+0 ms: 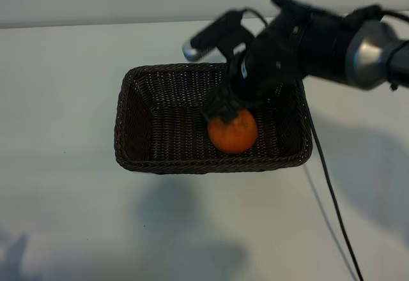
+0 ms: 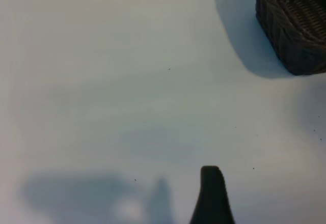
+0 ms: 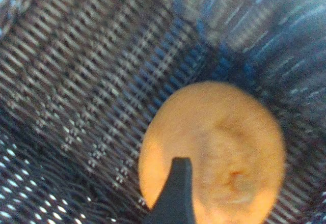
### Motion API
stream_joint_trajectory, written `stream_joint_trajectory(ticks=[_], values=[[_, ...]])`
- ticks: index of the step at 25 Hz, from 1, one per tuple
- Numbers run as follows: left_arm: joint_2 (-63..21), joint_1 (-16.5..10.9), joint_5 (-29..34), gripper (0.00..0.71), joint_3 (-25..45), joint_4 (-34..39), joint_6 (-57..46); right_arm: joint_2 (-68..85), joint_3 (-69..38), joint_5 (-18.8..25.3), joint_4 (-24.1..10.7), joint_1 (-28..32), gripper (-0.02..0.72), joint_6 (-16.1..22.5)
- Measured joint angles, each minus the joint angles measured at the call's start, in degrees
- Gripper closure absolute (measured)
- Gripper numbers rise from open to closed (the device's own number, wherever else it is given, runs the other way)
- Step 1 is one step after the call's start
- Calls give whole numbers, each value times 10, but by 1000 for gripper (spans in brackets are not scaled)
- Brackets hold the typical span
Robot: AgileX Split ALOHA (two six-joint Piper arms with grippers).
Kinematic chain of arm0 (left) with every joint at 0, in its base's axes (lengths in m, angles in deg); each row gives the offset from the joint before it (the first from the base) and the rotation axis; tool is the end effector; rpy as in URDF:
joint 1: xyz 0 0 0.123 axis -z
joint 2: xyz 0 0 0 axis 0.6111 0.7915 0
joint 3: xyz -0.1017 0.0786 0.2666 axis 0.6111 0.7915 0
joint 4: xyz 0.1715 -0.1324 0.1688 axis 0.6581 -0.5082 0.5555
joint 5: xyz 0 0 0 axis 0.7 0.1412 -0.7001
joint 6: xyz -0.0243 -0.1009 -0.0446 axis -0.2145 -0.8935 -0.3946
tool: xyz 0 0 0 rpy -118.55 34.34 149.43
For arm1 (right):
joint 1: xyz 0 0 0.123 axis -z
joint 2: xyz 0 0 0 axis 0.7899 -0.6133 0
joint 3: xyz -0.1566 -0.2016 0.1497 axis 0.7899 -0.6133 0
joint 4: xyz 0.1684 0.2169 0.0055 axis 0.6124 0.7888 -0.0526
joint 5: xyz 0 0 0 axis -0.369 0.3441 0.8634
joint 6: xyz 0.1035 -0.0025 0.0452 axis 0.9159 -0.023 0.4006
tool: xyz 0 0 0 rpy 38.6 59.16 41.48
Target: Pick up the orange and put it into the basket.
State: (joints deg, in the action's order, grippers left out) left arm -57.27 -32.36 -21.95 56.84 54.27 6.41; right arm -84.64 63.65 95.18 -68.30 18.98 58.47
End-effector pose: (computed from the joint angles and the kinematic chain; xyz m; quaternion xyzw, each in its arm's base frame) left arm 0.0202 -0.0073 0.2756 0.0708 0.8562 -0.0330 0.5107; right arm 0.3729 0.2321 0.2001 -0.2517 0.9324 0.0361 0.2568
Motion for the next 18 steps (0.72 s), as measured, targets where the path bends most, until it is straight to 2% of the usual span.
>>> stream_joint_trajectory(ticks=[5, 10, 13, 18], values=[[0, 0, 0, 172, 0, 0, 0, 11, 59, 31, -7, 0, 61, 0], [0, 0, 0, 172, 0, 0, 0, 11, 94, 51, -31, 8, 68, -1], [0, 0, 0, 172, 0, 0, 0, 11, 104, 51, -37, 41, 77, -1], [0, 0, 0, 172, 0, 0, 0, 11, 106, 61, -38, 134, 95, -1]])
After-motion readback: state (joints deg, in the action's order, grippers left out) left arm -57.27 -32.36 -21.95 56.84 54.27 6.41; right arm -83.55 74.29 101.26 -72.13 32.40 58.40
